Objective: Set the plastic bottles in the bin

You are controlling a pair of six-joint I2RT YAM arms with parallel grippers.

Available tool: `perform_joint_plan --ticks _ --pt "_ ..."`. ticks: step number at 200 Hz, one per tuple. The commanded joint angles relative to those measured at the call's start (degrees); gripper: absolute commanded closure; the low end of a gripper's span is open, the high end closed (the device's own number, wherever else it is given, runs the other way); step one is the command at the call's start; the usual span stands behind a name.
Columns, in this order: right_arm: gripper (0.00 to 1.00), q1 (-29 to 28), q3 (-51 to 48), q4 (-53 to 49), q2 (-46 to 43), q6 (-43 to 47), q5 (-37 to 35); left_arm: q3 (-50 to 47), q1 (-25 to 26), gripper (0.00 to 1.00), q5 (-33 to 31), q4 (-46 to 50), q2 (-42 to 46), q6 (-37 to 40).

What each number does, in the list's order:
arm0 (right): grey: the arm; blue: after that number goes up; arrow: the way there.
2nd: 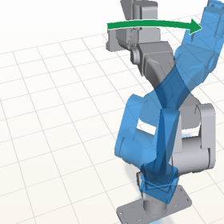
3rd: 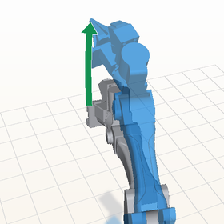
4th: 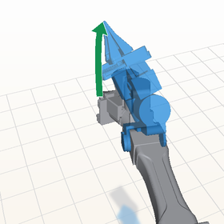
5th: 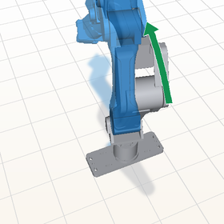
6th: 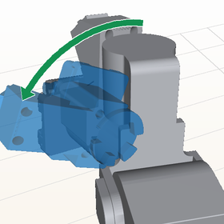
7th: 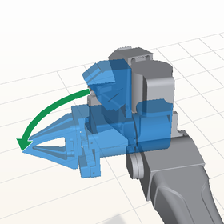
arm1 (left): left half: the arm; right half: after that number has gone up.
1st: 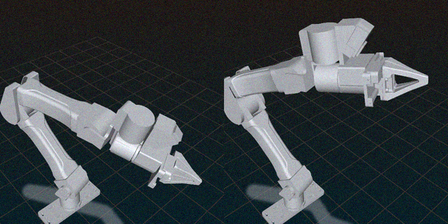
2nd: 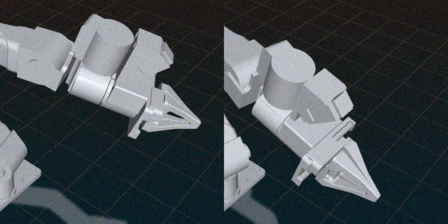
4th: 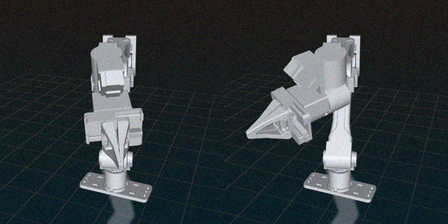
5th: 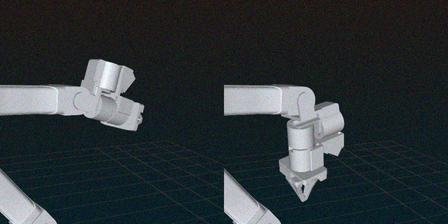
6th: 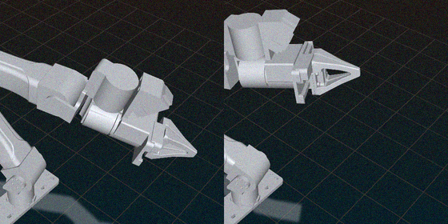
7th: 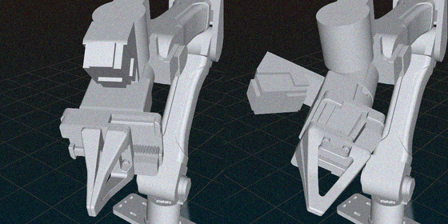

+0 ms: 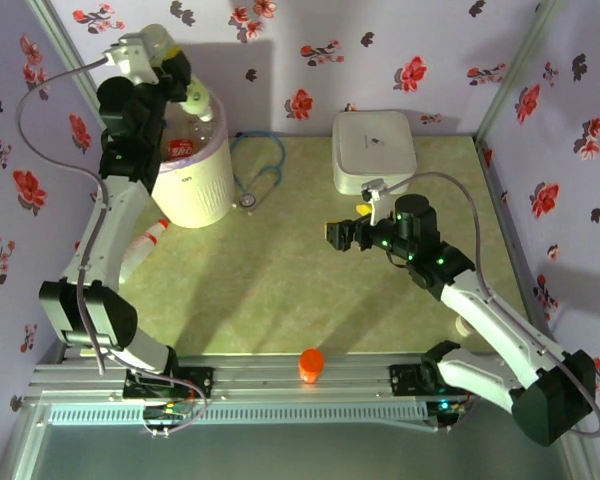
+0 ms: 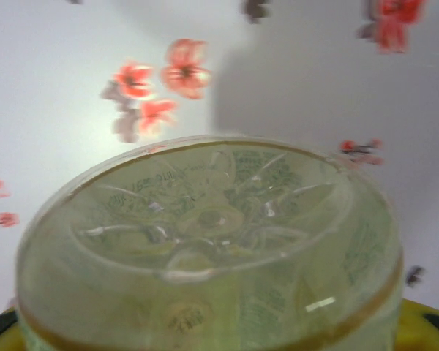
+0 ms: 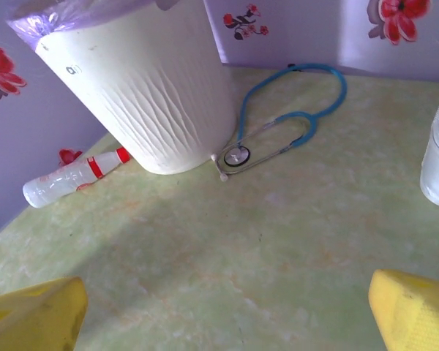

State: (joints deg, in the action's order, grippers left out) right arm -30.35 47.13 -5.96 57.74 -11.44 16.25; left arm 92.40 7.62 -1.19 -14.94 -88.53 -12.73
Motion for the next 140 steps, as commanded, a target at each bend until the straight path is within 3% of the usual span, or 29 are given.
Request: perform_joint_plan --ticks 1,48,93,140 --pt "0.01 0.3 -0.4 -1.2 -1.7 -0.8 -2.2 -3.0 -3.3 0.61 -5.6 -7.8 0.9 -1.4" --pt "0.01 0.5 -0.7 -2.2 -1.4 -0.3 -2.1 -2.8 -6.9 0.62 -11.6 -3.6 -0.1 5.4" --pt "0.01 0.5 -1.1 -2.1 -1.4 -0.9 -1.6 1.4 -7.6 0.62 -10.6 4.2 -7.1 12.9" --pt "0.01 0.5 -1.8 -3.3 -2.6 -1.1 -3.0 -6.1 -5.7 0.64 -9.8 5.5 -8.6 13.8"
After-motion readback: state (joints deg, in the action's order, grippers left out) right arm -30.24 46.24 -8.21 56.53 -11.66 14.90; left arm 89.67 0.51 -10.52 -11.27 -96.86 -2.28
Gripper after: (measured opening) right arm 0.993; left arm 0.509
